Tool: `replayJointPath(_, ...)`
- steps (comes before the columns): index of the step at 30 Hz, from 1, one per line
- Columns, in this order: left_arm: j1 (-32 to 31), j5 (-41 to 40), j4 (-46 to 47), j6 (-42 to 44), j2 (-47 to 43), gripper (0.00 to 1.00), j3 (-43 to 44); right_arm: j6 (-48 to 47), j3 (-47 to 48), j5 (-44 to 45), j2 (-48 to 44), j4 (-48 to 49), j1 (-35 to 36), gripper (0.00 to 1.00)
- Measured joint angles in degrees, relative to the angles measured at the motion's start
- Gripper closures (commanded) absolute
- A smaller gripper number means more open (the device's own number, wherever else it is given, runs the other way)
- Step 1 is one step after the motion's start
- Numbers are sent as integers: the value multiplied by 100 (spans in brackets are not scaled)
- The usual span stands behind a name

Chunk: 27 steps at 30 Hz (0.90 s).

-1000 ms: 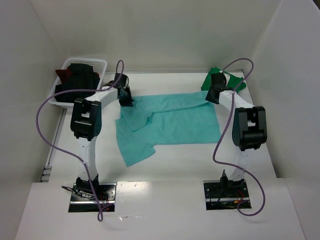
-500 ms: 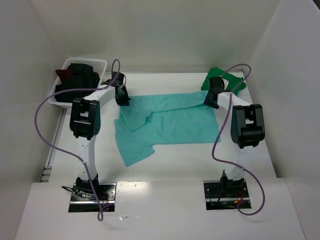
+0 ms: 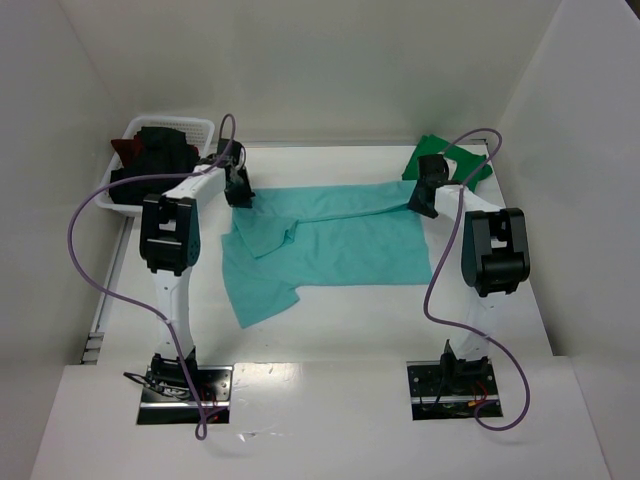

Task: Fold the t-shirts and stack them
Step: Fold the flattened tshirt in 1/3 of the way

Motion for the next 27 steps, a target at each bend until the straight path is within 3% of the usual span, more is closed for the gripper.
replayJointPath(5,59,90,-63,127,70,98,120,-55,2,-166,17,153,0,58)
replayJointPath(9,105,131,-72,153,94,98,160,-140,28,-273,186,216,0,63)
replayJointPath(27,223,297,-164,323,221,97,363,-251,293,-498,376,269,0,63)
